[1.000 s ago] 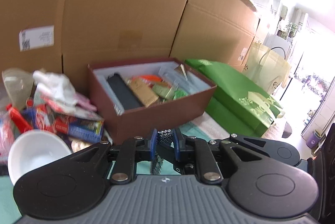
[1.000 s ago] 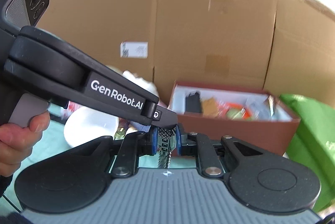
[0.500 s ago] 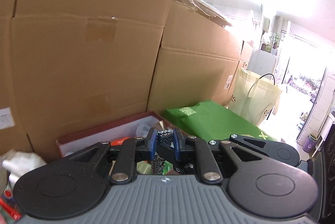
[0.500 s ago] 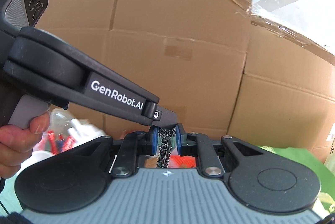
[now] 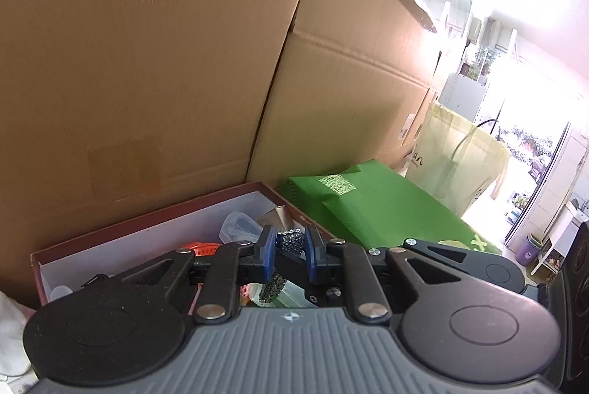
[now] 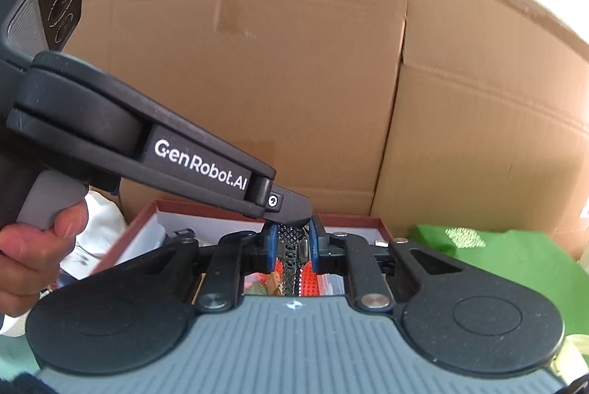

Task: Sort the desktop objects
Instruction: 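Carry the watch into the shoe box and open the left gripper, then move the left gripper to the white ribbed bowl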

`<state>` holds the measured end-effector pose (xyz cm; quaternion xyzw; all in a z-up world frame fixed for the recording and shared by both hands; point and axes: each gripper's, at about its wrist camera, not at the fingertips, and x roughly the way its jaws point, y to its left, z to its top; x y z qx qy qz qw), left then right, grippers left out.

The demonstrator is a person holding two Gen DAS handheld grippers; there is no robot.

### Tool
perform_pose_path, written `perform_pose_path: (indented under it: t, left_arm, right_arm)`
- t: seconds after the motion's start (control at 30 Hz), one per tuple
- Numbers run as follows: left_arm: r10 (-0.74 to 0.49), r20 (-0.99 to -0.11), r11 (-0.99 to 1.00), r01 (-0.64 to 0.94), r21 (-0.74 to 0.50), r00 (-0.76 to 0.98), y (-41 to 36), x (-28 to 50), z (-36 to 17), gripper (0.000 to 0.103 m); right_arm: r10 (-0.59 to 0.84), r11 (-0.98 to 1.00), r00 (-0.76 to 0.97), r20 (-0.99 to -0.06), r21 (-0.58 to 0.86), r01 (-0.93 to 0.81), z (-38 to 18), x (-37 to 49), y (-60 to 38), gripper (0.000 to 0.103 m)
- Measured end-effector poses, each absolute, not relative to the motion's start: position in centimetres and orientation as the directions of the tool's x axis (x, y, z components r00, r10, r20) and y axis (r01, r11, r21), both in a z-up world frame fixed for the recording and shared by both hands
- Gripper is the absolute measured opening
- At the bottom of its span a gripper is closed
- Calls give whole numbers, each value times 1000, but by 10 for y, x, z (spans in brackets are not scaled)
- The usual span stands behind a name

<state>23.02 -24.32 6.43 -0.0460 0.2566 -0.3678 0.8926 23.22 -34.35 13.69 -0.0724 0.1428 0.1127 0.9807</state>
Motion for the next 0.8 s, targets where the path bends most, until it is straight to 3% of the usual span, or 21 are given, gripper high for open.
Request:
perform_pose_path:
  t: [0.1, 0.13, 0.17, 0.2, 0.23, 0.27, 0.3, 0.37, 0.43, 0.63, 0.8]
  left_arm:
    - [-672, -436, 734, 614, -289, 598, -244, 244, 55, 16]
    - [-670, -435, 738, 603, -302, 602, -243, 247, 52, 22]
    - [-669, -435, 740, 593, -317, 603, -240, 250, 50, 45]
    - [-668, -437, 742, 582, -332, 603, -238, 251, 48, 62]
    - [-667, -429, 744, 575, -341, 609, -234, 250, 47, 90]
    - [-672, -404, 740, 578, -344, 621, -228, 247, 46, 96]
    - [-676, -378, 737, 585, -338, 633, -224, 243, 47, 96]
    - [-670, -361, 742, 590, -318, 649, -217, 237, 49, 97]
    - [-663, -362, 749, 587, -307, 656, -212, 232, 49, 97]
    - [-669, -368, 743, 599, -299, 645, -198, 203, 42, 97]
    - [-693, -451, 718, 601, -353, 563, -190, 175, 29, 98]
  right_arm:
    - [202, 967, 928, -313, -87, -239, 127, 253, -347, 16]
    - [204, 967, 925, -321, -82, -241, 124, 259, -348, 16]
    - [199, 967, 921, -335, -83, -239, 120, 265, -348, 21]
    - [185, 968, 918, -350, -96, -231, 117, 269, -348, 28]
    - [164, 969, 918, -360, -118, -219, 114, 271, -347, 46]
    - [138, 969, 925, -355, -146, -201, 111, 269, -346, 54]
    - [115, 967, 931, -346, -177, -185, 108, 267, -345, 56]
    - [80, 963, 935, -346, -215, -161, 102, 261, -343, 74]
    - [65, 967, 936, -347, -209, -144, 97, 255, -343, 84]
    - [91, 982, 935, -343, -127, -142, 93, 202, -331, 91]
    - [95, 982, 918, -385, -115, -150, 86, 174, -323, 99]
